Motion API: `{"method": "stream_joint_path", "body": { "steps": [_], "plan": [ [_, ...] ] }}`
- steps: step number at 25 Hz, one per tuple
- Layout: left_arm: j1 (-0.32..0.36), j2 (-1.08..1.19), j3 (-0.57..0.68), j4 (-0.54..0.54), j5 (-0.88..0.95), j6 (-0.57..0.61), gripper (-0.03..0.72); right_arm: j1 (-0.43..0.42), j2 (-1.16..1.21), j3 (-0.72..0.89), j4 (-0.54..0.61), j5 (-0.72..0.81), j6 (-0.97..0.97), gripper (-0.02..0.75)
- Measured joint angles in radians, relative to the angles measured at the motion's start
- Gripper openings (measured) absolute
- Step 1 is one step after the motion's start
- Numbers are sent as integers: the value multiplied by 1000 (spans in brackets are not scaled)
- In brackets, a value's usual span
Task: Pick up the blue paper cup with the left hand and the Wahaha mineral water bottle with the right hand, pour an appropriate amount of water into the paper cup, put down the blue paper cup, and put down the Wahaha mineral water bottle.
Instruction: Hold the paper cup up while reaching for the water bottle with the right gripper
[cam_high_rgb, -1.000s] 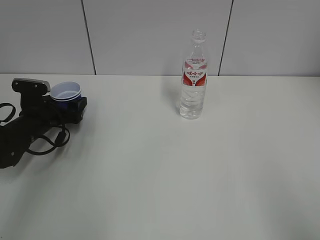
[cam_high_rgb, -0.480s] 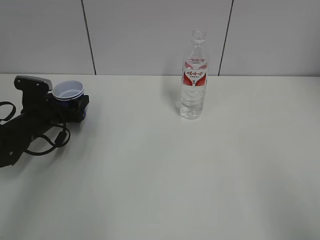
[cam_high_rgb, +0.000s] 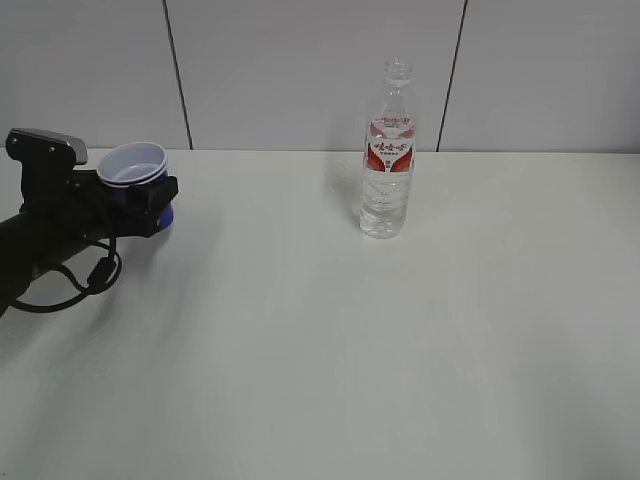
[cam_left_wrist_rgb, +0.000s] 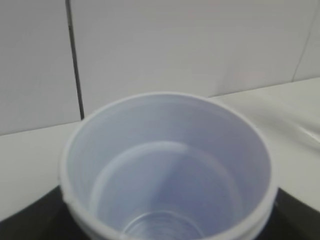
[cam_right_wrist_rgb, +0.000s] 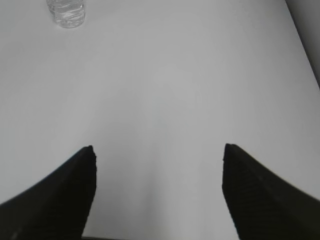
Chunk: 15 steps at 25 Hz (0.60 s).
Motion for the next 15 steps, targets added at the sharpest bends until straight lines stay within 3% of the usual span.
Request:
{"method": "stream_joint_path", "body": {
  "steps": [9, 15],
  "plan": [
    [-103, -139, 173, 18, 0, -4, 561, 0, 0, -9, 0, -16, 0, 587],
    [-138, -212, 238, 18, 1, -4, 544, 0, 155, -24, 17, -226, 0, 587]
  ]
}}
